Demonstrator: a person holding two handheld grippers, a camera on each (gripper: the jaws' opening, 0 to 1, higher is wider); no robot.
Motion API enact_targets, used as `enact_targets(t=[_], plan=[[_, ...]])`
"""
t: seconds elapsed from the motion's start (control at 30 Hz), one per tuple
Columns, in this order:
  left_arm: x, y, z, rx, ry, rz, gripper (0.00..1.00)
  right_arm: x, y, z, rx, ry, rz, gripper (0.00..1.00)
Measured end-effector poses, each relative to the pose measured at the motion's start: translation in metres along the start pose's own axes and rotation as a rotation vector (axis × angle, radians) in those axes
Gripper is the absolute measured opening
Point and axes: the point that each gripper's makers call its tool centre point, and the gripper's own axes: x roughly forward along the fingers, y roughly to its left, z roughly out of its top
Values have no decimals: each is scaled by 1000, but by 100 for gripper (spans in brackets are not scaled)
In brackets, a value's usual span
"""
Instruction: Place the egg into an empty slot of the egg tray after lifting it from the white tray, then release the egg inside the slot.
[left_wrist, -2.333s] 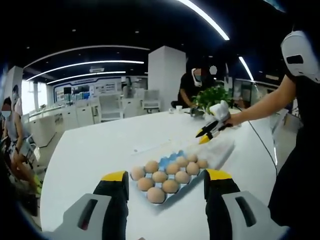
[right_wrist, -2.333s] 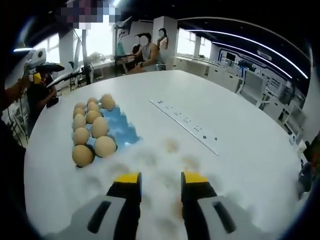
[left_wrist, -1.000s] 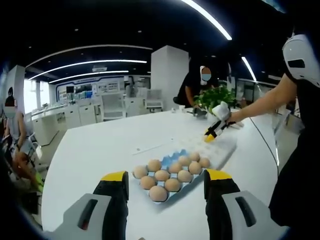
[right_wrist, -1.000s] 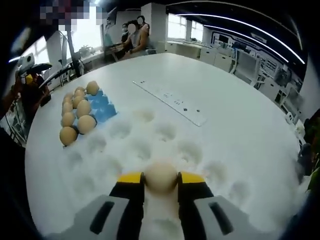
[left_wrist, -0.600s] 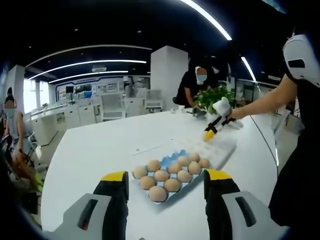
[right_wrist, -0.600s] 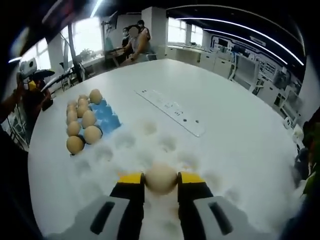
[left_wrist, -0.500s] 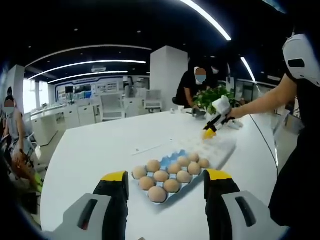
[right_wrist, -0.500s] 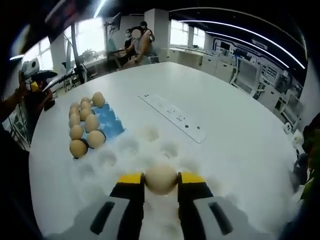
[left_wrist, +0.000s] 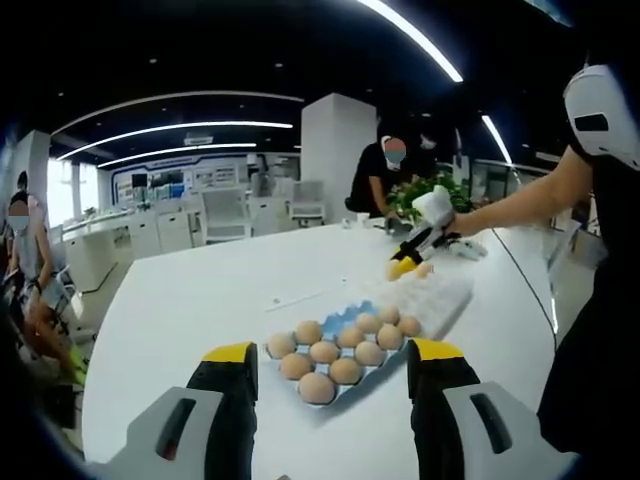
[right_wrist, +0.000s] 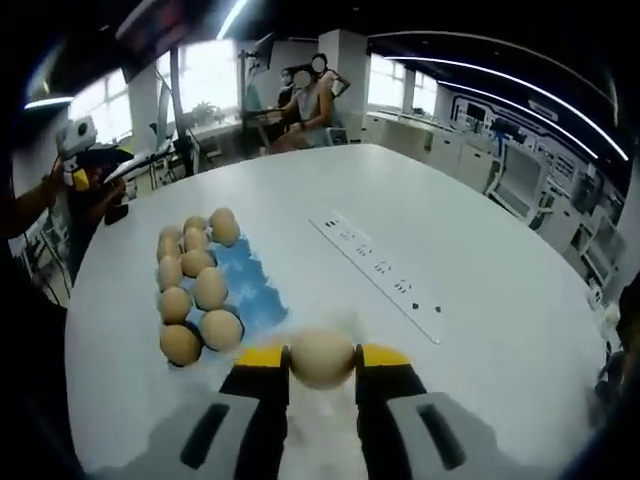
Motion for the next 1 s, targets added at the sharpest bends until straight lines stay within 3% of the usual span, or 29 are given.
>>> enact_targets(t=[0.27,0.63,1.0], plan=[[-3,2,-3,-4,4,11,61,24,16,18,-41,-11,59,25],[-10,8,-6,-12,6,30,61,63,53,46,-84,-29,149,25],[-15,9,-9,-18,8,43,61,80,65,54,-104,-25,174,25]])
